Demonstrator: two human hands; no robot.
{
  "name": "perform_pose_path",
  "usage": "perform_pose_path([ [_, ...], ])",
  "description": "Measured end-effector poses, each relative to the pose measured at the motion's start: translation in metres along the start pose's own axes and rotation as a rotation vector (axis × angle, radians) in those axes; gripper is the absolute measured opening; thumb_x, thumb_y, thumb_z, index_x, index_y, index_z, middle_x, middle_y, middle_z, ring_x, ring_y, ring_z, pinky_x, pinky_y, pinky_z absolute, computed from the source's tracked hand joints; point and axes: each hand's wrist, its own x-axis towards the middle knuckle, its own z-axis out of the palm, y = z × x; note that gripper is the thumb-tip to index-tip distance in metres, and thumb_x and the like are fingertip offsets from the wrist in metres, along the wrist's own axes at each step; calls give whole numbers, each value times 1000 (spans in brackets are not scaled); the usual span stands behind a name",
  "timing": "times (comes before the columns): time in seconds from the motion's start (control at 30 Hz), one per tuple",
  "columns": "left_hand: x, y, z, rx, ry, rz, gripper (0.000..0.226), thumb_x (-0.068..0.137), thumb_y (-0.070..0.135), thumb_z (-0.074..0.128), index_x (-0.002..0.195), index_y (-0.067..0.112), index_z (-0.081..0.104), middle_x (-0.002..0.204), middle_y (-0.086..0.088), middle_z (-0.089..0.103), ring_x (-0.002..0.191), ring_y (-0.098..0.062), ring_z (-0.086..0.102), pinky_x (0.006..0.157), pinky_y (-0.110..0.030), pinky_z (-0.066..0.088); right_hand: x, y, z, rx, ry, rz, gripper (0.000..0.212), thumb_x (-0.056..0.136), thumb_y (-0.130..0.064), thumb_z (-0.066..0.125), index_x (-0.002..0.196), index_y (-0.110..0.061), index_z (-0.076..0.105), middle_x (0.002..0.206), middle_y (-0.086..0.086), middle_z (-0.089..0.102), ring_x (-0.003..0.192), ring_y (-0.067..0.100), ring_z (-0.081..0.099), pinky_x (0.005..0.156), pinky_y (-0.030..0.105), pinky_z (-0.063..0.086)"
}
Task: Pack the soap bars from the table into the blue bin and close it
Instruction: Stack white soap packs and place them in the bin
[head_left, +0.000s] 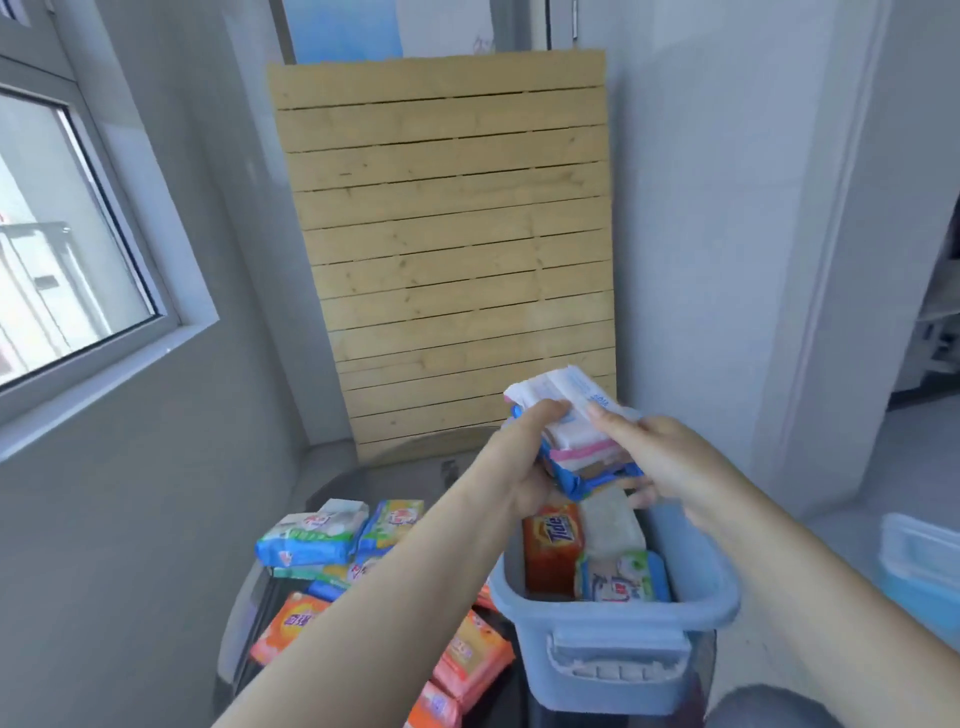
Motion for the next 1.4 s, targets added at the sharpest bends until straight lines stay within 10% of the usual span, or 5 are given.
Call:
perform_pose_path([
  [0.2,45,-19,14,104,88,-174,47,84,19,59,128,3,54,127,-20,63,116,-37,61,94,-52,49,39,28,-29,-808,82,-9,60,80,-71,37,49,-20,48,78,-1,43,99,26,42,74,32,35],
  [0.57,81,-38,18,405,184,-184,25,86,28,55,100,8,63,86,-9,67,74,-24,63,76,-33,53,48,74,-19,-574,187,-106,38,83,-51,54,110,-25,61,103,4,51,92,20,58,70,29,45],
  [0.77,83,-46,18,356,145,-178,34,86,26,49,110,8,66,109,-14,72,102,-32,67,100,-40,49,51,77,-18,-534,182,-129,67,85,-49,53,143,-22,33,137,3,52,123,23,50,88,29,40],
  [0.9,84,-52,18,288,66,-154,19,87,22,50,86,14,67,66,-2,74,68,-20,66,66,-29,53,51,76,-19,-543,192,-161,58,89,-46,50,141,-24,36,132,1,58,115,22,55,75,25,38],
  [1.4,72,-49,25,473,39,-157,43,98,42,38,127,15,55,124,-8,64,101,-19,63,88,-30,49,55,78,-18,-588,132,-122,60,94,-43,40,147,-22,24,130,9,55,109,22,56,74,26,42],
])
